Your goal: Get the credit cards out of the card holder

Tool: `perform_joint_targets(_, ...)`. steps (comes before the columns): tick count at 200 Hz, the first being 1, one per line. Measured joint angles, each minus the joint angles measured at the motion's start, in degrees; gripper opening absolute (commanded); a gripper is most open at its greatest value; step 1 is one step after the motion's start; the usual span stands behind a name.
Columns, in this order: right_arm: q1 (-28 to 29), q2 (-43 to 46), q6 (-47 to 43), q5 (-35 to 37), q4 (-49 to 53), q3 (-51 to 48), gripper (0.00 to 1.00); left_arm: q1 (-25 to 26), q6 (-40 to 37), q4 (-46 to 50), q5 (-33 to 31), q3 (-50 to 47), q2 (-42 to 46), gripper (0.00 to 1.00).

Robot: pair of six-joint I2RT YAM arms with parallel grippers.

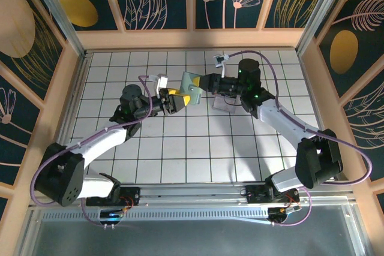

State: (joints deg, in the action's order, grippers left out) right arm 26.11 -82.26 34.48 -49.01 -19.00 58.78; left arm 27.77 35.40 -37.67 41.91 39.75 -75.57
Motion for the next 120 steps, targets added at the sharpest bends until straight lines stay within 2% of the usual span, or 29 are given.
perform_joint_targets(16, -1.4, -0.2, 0.0, -2.7, 0.0, 0.0, 0.0, 0.0, -1.4, 1.4, 0.3, 0.1, 1.4, 0.82)
perform_joint_targets(35, -3.0, -0.2, 0.0, -5.9, -0.1, 0.0, 0.0, -0.2, -2.6, 2.3, 1.6, 0.4, 2.0, 0.82)
perform_joint_targets(77, -4.1, -0.2, 0.0, -13.0, -0.6, 0.0, 0.0, -0.8, -5.0, 5.5, 6.1, 1.8, 1.7, 0.75)
perform_joint_targets(98, -4.1, -0.2, 0.2, -15.9, -1.9, 0.1, 0.0, -0.8, -5.6, 6.0, 8.3, 2.9, 1.2, 0.63)
perform_joint_targets(120, -4.1, -0.4, 0.9, -18.1, -3.7, 0.1, 0.0, -0.8, -6.1, 6.0, 9.6, 3.2, 1.2, 0.56)
